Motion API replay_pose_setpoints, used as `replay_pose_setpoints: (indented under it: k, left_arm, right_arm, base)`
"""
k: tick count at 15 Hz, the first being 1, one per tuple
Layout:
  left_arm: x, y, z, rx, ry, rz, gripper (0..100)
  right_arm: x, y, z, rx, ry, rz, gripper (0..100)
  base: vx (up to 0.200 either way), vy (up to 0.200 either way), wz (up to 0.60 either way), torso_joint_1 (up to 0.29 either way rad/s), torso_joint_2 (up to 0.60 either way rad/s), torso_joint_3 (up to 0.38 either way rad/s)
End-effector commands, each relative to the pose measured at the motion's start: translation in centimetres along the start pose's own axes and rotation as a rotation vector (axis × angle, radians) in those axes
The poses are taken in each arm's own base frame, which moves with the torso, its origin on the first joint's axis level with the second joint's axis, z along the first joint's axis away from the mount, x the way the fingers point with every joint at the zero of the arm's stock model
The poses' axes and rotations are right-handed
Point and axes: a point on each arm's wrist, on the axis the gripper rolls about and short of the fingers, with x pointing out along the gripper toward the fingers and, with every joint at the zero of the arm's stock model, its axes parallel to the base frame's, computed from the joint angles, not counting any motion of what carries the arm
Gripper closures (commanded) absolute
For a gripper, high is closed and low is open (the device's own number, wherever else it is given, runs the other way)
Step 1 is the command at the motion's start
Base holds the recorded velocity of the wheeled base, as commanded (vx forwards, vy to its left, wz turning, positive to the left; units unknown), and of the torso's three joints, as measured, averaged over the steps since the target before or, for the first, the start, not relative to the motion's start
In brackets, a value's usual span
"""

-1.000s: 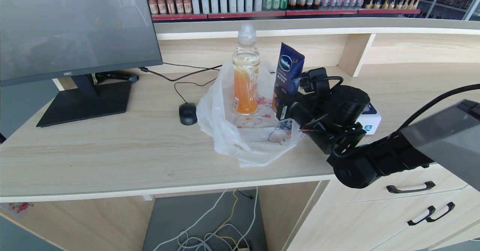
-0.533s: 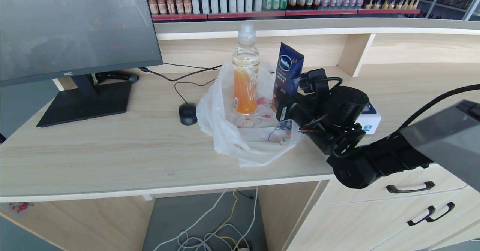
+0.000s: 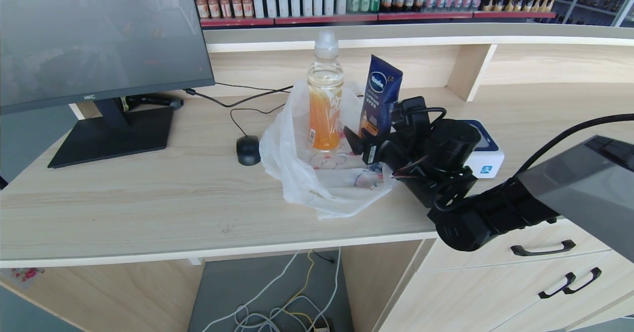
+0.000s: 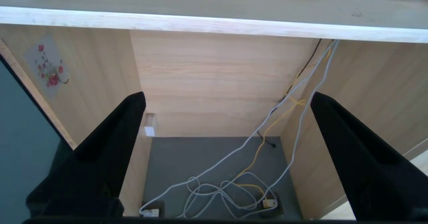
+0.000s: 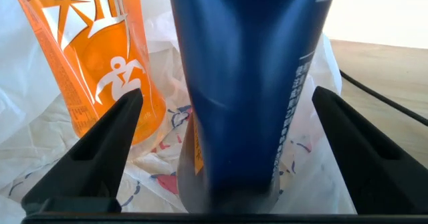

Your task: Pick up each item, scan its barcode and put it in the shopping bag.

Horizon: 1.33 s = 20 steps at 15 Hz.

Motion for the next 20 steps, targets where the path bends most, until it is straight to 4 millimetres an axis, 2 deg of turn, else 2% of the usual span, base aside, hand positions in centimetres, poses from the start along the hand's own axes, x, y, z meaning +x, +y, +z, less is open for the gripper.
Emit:
replay_pose_setpoints:
  k: [1, 11, 13, 15, 17, 20]
  left_arm:
    - [0.0, 0.0, 0.0, -0.001, 0.0, 0.0, 0]
    - [0.0, 0.0, 0.0, -0.001, 0.0, 0.0, 0]
    - [0.0, 0.0, 0.0, -0.001, 0.0, 0.0, 0]
    - [0.0, 0.0, 0.0, -0.001, 0.0, 0.0, 0]
    - [0.0, 0.0, 0.0, -0.001, 0.0, 0.0, 0]
    - [0.0, 0.0, 0.0, -0.001, 0.0, 0.0, 0]
  right_arm:
    - [0.0, 0.0, 0.1, 0.0, -0.004, -0.001, 0]
    - [-0.6, -0.3, 0.7, 0.0, -0.089, -0.019, 0]
    - [-1.3, -0.4, 1.8, 0.005, -0.133, -0.022, 0]
    - [-3.2, -0.7, 3.3, 0.005, -0.16, -0.023, 0]
    - [-6.0, -0.7, 4.7, -0.002, -0.158, -0.01, 0]
    - [-11.6, 1.5, 7.4, 0.008, -0.158, 0.084, 0]
  base:
    - [0.0, 0.0, 0.0, 0.0, 0.0, 0.0]
    - [0.0, 0.0, 0.0, 0.0, 0.0, 0.0]
    - [0.0, 0.0, 0.0, 0.0, 0.0, 0.0]
    - [0.0, 0.0, 0.0, 0.0, 0.0, 0.0]
    - [0.0, 0.0, 0.0, 0.0, 0.0, 0.0]
    - [0.0, 0.0, 0.0, 0.0, 0.0, 0.0]
